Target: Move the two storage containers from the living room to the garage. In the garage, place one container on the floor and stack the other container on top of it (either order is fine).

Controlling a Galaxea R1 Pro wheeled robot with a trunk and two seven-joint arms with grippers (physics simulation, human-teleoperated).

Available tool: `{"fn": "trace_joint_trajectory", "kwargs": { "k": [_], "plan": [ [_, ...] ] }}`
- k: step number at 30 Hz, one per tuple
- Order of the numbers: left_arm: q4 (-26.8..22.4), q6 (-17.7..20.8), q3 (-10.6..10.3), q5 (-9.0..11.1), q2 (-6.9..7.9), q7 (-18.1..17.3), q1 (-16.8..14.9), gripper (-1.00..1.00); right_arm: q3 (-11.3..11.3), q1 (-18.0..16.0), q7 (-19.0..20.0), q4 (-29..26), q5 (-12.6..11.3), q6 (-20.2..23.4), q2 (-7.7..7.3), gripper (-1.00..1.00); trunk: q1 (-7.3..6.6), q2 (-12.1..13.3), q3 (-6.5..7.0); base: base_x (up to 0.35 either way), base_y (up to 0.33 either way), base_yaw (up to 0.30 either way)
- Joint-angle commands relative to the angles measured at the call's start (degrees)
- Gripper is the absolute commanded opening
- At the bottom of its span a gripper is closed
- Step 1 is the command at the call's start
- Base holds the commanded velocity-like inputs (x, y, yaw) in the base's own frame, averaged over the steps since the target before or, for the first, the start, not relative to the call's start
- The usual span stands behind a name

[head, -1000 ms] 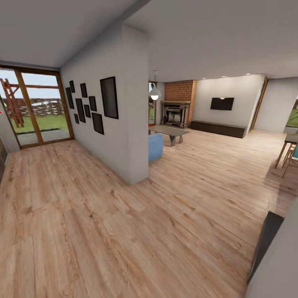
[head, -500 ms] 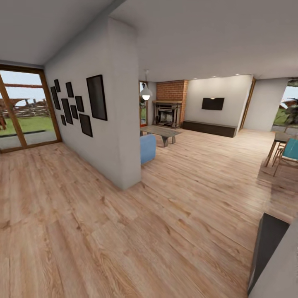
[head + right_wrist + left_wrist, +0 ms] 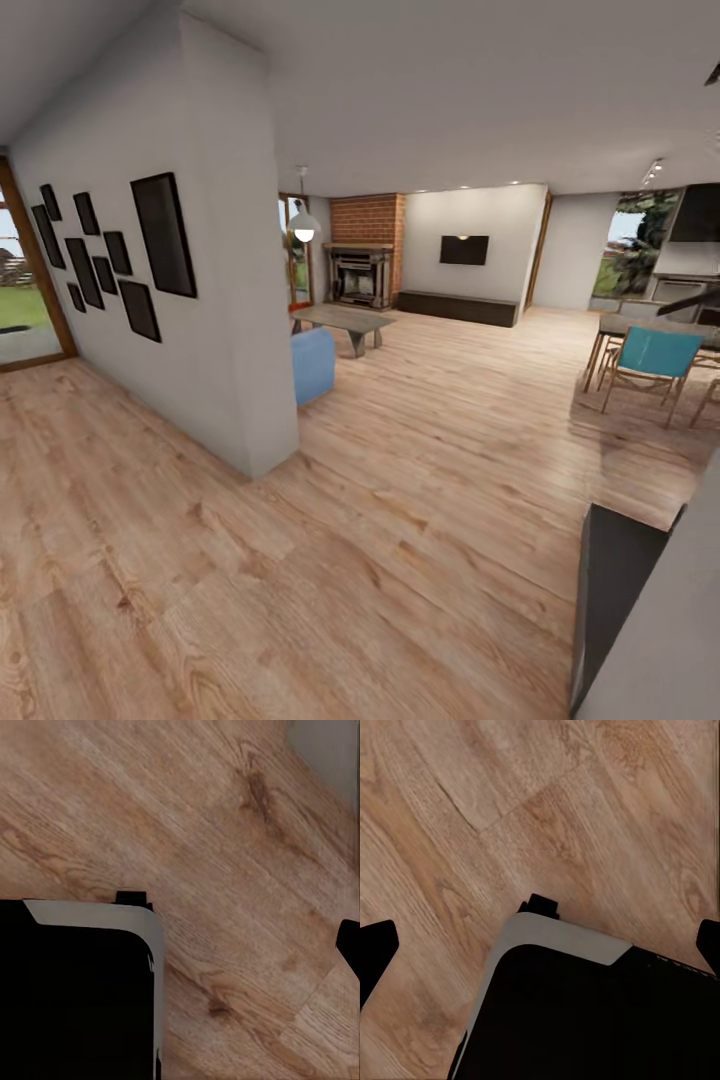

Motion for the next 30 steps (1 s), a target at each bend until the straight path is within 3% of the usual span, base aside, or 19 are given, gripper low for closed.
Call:
{"fn": "trace_joint_trajectory", "kwargs": {
  "k": [1, 30],
  "plan": [
    [0.02, -0.14, 0.03, 0.21, 0.00, 0.08, -0.03, 1.00, 0.50, -0.07, -0.01, 0.17, -0.42, -0.27, 0.04, 1.00, 0.04, -0.05, -0.08, 0.324, 0.000, -0.079],
    [-0.07, -0.11, -0.01, 0.05, 0.05, 0.08, -0.03, 1.00, 0.56, -0.07, 0.02, 0.17, -0.59, -0.21, 0.14, 1.00, 0.04, -0.05, -0.01, 0.326, 0.000, -0.013]
  ]
}}
